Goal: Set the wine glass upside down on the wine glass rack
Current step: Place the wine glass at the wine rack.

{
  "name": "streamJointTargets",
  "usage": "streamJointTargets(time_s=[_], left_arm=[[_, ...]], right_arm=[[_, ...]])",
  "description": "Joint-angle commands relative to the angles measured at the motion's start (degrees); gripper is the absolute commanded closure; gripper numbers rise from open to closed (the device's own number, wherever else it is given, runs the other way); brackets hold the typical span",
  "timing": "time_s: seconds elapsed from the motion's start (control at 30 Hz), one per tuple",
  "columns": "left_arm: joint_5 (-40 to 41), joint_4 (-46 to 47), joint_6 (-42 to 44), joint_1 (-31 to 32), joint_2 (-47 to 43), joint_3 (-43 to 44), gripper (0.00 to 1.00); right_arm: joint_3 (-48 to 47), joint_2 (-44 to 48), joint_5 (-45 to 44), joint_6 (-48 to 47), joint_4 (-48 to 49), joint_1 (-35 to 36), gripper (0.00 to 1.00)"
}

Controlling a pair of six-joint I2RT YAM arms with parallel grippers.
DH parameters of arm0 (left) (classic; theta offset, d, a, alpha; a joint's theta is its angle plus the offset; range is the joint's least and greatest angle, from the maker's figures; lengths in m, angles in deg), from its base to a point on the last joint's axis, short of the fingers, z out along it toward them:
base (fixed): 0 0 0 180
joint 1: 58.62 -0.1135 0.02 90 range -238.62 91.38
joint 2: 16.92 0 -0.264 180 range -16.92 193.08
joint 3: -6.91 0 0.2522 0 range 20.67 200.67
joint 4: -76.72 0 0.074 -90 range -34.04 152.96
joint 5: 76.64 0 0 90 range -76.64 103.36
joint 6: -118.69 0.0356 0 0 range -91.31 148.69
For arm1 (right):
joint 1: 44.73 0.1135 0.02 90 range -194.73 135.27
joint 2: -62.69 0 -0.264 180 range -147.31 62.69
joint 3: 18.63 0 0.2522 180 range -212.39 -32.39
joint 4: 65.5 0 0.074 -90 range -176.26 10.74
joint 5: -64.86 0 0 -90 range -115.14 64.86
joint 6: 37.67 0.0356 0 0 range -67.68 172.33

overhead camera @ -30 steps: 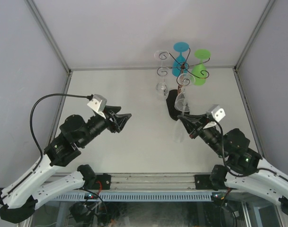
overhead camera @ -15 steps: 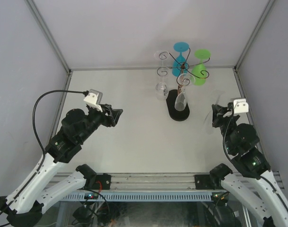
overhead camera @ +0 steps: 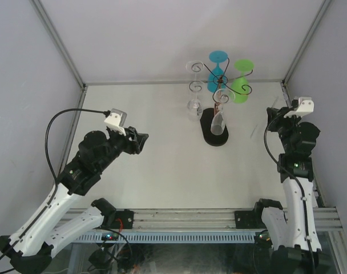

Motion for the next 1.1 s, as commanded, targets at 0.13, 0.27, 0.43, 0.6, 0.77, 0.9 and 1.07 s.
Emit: streamJointTargets(time_s=[0.13,0.27,0.43,0.6,0.77,0.9,1.07], left_arm=[[-0.80,0.79,-0.55,-2.01,0.67,-0.91,0.37],[-1.58,0.88,-1.02,-3.44,1.18,-0.95,0.32],[-2.02,0.84,-1.29,-5.09,1.69,-1.00,0.29],[-1.77,0.70,-1.63,-6.37,1.87,-1.10,0.27],[-2.26,0.70,-1.80,-7.19,2.38,-1.07,0.27],[-2.71,0.70,-1.86,-7.72,2.60,-1.07,0.24],[-3.15,0.70,-1.99,-8.12,2.81,-1.07,0.17]], right_arm=[[-4.00,-7.94,13.09,1.51,8.32,-4.30,1.00],[-4.01,-9.98,13.77,-0.42,10.78,-4.45,1.00],[-4.03,-12.44,16.90,-1.62,14.04,-5.01,1.00],[-4.02,-15.38,22.47,-0.89,17.78,-6.63,1.00],[-4.11,-18.74,29.57,1.46,23.25,-8.73,1.00],[-4.20,-21.34,33.48,3.12,27.02,-10.02,1.00],[-5.36,-24.07,37.75,3.15,29.72,-11.12,1.00]])
